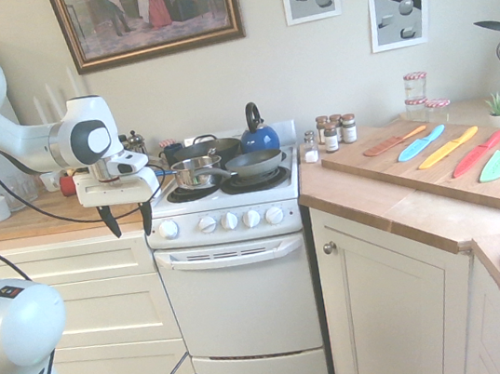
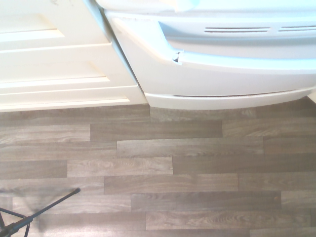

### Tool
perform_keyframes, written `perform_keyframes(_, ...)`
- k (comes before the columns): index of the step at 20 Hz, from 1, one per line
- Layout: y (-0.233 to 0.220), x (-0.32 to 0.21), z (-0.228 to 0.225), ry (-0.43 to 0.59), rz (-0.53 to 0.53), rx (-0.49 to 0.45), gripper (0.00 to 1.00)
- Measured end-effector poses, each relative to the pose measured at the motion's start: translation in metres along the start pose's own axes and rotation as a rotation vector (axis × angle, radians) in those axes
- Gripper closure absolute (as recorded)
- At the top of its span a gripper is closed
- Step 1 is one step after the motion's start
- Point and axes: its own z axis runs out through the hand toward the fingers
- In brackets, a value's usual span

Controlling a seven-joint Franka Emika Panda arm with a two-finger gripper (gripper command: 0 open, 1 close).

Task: Open the oven

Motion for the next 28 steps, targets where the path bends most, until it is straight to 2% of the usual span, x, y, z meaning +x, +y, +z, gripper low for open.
perform_keyframes(3,0.001,0.001,0.003,-0.010,0.015,-0.008,0.00)
perform_keyframes(7,0.008,0.010,0.028,-0.048,0.091,-0.049,0.00)
perform_keyframes(15,0.029,0.066,0.130,-0.006,0.127,-0.021,0.00)
perform_keyframes(19,0.010,0.089,0.144,-0.023,0.035,0.025,0.00)
perform_keyframes(25,-0.011,0.118,0.171,-0.039,-0.151,0.036,0.00)
perform_keyframes(28,-0.022,0.139,0.182,-0.024,-0.209,0.040,0.00)
